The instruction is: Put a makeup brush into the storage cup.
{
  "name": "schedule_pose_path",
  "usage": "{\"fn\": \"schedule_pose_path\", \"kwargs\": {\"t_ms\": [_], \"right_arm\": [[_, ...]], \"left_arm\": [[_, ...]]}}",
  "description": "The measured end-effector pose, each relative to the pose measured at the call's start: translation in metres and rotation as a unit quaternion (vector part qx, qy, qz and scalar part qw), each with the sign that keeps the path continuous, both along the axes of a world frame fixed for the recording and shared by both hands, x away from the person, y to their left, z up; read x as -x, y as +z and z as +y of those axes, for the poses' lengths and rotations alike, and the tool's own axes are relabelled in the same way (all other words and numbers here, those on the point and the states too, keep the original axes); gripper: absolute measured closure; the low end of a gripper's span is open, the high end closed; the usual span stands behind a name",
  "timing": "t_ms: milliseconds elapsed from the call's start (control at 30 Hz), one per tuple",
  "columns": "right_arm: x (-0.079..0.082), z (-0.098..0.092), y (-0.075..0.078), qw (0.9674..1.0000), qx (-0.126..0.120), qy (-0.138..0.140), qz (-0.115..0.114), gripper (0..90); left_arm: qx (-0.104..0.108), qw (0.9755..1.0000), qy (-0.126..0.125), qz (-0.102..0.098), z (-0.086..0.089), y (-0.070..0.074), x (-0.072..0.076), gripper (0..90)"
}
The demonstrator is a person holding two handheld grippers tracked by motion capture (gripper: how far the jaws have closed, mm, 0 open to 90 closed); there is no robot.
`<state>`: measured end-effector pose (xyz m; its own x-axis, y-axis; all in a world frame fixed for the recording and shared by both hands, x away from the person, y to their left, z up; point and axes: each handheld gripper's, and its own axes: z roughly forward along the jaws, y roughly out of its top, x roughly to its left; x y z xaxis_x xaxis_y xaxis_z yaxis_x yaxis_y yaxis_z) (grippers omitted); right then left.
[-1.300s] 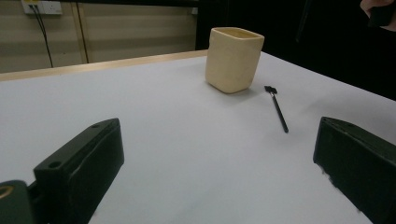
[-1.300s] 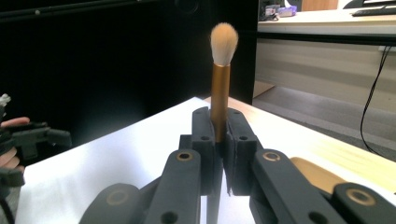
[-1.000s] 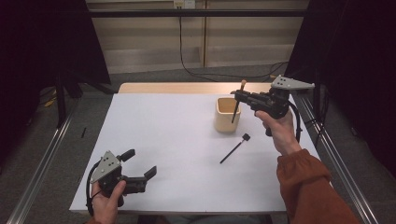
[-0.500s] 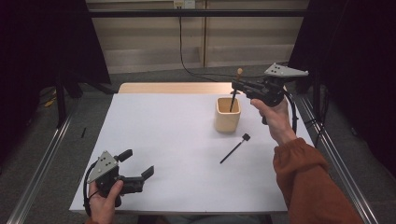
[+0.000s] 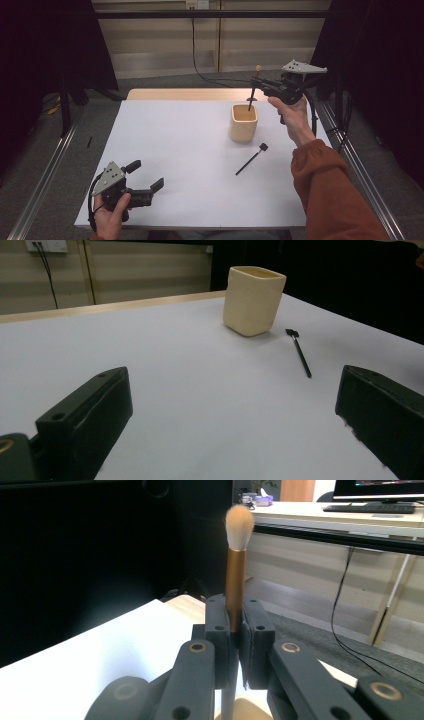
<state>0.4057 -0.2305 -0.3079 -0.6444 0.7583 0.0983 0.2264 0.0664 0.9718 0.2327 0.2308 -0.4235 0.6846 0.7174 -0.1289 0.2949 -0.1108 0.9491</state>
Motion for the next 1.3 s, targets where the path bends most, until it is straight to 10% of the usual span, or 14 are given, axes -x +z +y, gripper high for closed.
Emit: {"fn": "schedule_pose_path", "kwargs": {"t_ms": [1300], "right_arm": [[-0.009, 0.008, -0.05, 0.9993, 0.006, -0.004, 0.037, 84.1]], "left_arm": [[0.002, 1.0, -0.002, 0.002, 0.004, 0.001, -0.001, 1.7]]}}
